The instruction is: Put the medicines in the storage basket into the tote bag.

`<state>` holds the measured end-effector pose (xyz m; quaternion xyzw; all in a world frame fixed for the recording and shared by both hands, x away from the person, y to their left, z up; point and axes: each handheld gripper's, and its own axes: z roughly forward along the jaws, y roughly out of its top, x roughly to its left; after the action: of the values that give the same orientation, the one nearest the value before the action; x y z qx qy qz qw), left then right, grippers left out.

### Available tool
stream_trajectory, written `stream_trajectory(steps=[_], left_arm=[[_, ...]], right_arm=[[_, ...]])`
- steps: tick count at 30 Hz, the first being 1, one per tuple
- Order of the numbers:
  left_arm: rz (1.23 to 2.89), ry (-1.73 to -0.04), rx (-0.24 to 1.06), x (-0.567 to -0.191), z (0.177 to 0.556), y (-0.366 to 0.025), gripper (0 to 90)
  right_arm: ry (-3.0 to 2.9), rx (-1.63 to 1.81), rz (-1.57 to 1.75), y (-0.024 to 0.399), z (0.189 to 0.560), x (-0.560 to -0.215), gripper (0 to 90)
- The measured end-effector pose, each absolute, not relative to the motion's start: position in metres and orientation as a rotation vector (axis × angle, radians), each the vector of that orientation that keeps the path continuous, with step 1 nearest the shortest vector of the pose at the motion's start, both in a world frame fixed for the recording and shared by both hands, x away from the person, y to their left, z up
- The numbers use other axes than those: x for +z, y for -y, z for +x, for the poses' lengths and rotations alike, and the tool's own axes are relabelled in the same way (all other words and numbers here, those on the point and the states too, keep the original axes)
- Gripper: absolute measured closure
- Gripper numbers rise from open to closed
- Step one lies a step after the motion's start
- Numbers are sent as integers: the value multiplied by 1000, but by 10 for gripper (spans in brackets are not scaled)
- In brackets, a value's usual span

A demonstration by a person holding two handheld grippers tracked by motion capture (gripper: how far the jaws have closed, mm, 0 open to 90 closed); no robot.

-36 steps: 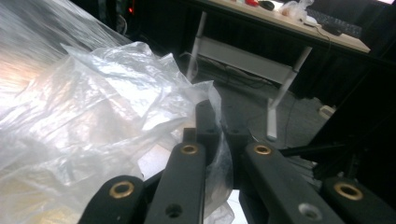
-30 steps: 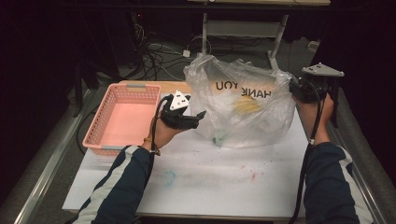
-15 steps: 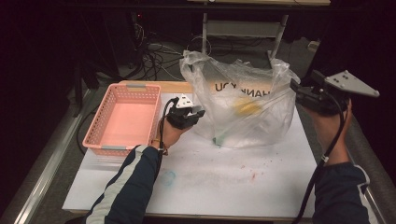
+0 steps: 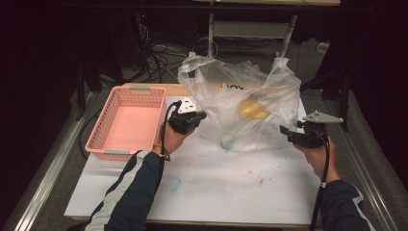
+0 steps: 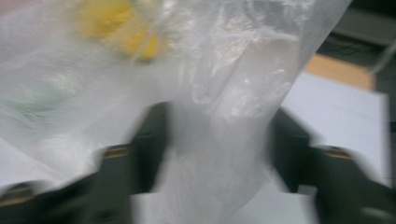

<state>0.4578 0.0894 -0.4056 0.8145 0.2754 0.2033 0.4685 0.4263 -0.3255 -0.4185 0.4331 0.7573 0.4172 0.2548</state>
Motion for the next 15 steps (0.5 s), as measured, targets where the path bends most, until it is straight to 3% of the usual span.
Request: stream_trajectory(steps=[1,3,15], left_arm=[[1991,-673,504,-404,457,-90,865],[1973,-663,517,-399,455,-92,866],[1933,-674,579,-371,445,-111,866]], right_arm=[[-2077,1150,1188,326,430,-423,780],[-2072,1164,1135,323,427,-417,876],[-1932,1259,1036,313,409,-360,899]])
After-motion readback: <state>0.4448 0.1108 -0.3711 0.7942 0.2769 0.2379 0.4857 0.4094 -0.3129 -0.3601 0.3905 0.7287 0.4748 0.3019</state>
